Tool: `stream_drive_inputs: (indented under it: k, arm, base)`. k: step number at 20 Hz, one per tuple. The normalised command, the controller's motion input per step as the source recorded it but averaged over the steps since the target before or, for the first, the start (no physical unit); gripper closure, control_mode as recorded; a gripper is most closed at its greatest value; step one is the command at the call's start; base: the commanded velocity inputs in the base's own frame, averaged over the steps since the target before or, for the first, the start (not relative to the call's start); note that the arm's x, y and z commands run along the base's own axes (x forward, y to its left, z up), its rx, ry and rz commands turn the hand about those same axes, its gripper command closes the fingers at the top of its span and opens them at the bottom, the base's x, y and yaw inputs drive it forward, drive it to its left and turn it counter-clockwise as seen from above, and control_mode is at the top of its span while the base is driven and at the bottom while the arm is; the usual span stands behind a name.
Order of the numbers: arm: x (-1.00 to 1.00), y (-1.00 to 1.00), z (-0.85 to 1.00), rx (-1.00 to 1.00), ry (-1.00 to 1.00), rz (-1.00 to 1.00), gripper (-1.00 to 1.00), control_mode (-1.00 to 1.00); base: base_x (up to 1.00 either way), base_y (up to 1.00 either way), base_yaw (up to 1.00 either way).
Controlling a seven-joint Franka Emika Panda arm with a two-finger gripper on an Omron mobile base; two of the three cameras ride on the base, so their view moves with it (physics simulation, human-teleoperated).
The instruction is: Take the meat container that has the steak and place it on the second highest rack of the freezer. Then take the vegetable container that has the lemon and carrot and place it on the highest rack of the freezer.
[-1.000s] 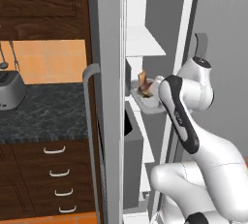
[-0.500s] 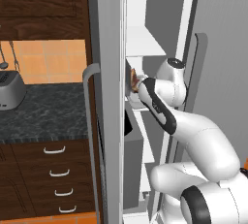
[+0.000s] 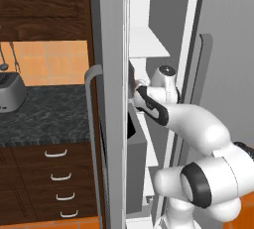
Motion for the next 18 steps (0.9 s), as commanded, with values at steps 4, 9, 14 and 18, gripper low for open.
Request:
stream_drive_inputs:
  k: [4,9,14,18]
  arm:
    - [0.63,0.00,-0.19,0.00,-0.01,0.00,1.00,-1.00]
    - [0.61,0.00,-0.13,0.00,0.00,0.00,1.00,-1.00]
    - [0.47,0.00,-0.25,0.00,0.00,0.00,1.00,-1.00]
    - [0.31,0.00,-0.30,0.00,0.00,0.00,-1.00,-1.00]
  base:
    - [0.00,0.00,0.00]
    - [0.00,0.00,0.00]
    - [0.00,0.00,0.00]
    - [0.00,0.00,0.00]
